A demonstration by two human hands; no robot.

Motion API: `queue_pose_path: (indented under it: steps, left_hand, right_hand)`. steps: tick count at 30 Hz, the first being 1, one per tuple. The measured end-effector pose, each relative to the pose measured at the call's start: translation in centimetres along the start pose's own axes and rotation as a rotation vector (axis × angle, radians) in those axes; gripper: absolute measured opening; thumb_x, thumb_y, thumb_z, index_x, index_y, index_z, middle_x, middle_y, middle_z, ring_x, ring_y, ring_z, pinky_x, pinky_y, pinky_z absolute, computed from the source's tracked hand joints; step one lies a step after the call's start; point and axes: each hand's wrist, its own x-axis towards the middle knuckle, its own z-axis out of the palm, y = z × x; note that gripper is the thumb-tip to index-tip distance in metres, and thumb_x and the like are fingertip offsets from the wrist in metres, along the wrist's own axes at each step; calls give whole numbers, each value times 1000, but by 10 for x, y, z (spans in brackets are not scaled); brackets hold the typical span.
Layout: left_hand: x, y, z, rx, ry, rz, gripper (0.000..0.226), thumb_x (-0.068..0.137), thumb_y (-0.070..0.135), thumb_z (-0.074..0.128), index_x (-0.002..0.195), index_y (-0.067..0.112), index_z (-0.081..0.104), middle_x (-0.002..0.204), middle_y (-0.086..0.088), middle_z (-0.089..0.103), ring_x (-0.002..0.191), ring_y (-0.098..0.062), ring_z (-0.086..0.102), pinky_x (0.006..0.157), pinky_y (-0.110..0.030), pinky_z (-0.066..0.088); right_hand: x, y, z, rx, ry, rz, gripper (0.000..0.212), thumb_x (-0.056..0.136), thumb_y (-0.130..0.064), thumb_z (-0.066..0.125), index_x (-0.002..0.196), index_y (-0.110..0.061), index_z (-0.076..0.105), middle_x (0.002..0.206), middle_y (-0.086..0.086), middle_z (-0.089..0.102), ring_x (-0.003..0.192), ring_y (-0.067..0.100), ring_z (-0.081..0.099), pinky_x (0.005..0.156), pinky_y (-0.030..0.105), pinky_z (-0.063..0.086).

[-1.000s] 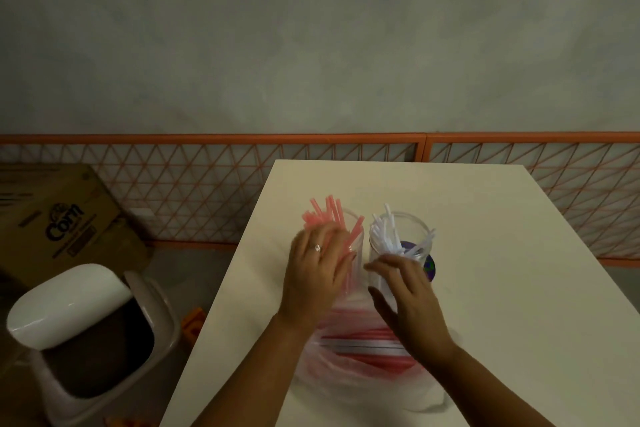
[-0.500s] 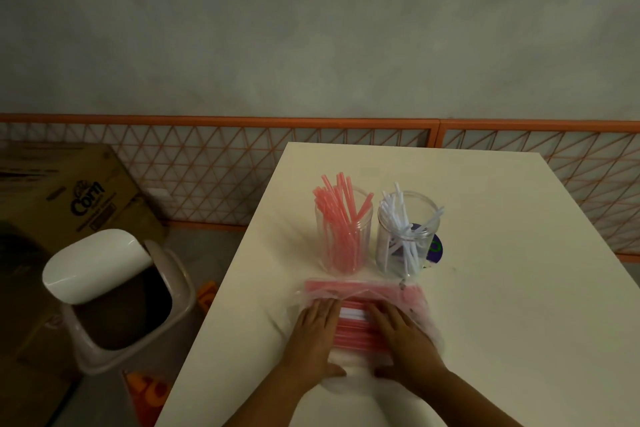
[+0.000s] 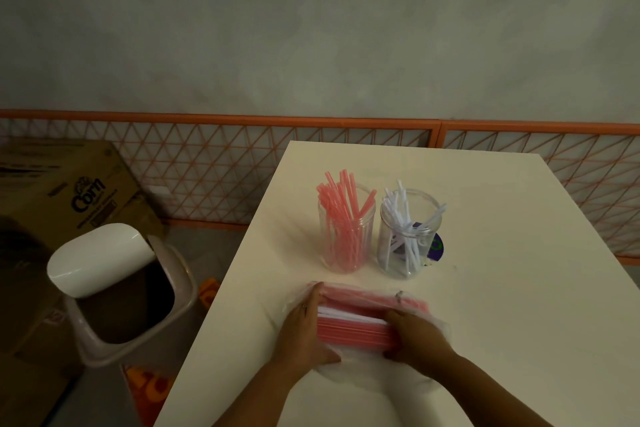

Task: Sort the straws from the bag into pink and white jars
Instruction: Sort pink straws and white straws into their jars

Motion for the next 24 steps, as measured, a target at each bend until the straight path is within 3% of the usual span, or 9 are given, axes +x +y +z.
queue_pose_path:
  steps: [4, 9, 13, 16, 19, 22, 24]
  left_hand:
    - [5, -3, -3, -146, 19, -35, 123, 51, 29, 90, 143, 33, 10, 131, 6, 49, 115, -12, 51, 94, -27, 49]
    - [8, -10, -6, -258, 9, 29, 104, 52, 22, 90, 124, 49, 20, 119, 21, 47, 112, -2, 50, 83, -1, 39]
    - [8, -5, -10, -238, 1, 36, 93, 56, 40, 86, 131, 38, 31, 123, 13, 55, 115, -7, 53, 95, -21, 47]
    - [9, 12, -13, -148, 27, 49, 81, 60, 48, 82, 128, 29, 42, 120, 10, 58, 110, -6, 54, 93, -20, 46]
    - [13, 23, -14, -7, 85, 98, 77, 64, 59, 74, 128, 24, 47, 121, 7, 60, 108, -10, 56, 94, -24, 46]
    - [14, 29, -15, 263, 167, 134, 77, 69, 76, 40, 125, 25, 53, 125, 5, 58, 111, -15, 53, 96, -28, 41]
    - [15, 32, -15, 374, 247, 175, 74, 69, 74, 25, 111, 26, 63, 116, 4, 60, 104, -18, 55, 89, -30, 41]
  right_hand:
    - [-2, 6, -10, 86, -10, -11, 63, 74, -27, 71, 131, -34, 47, 132, -9, 54, 118, 10, 52, 101, 21, 39]
    - [-7, 12, -26, 284, -9, -47, 58, 75, -25, 73, 129, -28, 50, 115, -14, 55, 107, 7, 52, 88, 18, 37]
    - [-14, 11, -39, 610, -3, -2, 35, 79, -21, 73, 109, -30, 60, 105, -2, 68, 96, 16, 64, 86, 24, 50]
    - [-17, 8, -44, 876, 51, 45, 30, 77, -19, 75, 104, -22, 64, 95, 6, 72, 85, 19, 70, 80, 32, 57]
    - [-16, 1, -50, 1023, 90, 65, 27, 76, -16, 75, 101, -10, 66, 86, 8, 74, 79, 21, 72, 73, 28, 57]
    - [-17, -6, -58, 1100, 97, 45, 39, 71, -27, 75, 102, -7, 65, 88, 10, 73, 79, 19, 71, 67, 21, 54]
    - [-19, -8, -62, 1136, 94, 48, 37, 74, -25, 74, 104, -8, 63, 88, 9, 71, 77, 16, 70, 65, 19, 53]
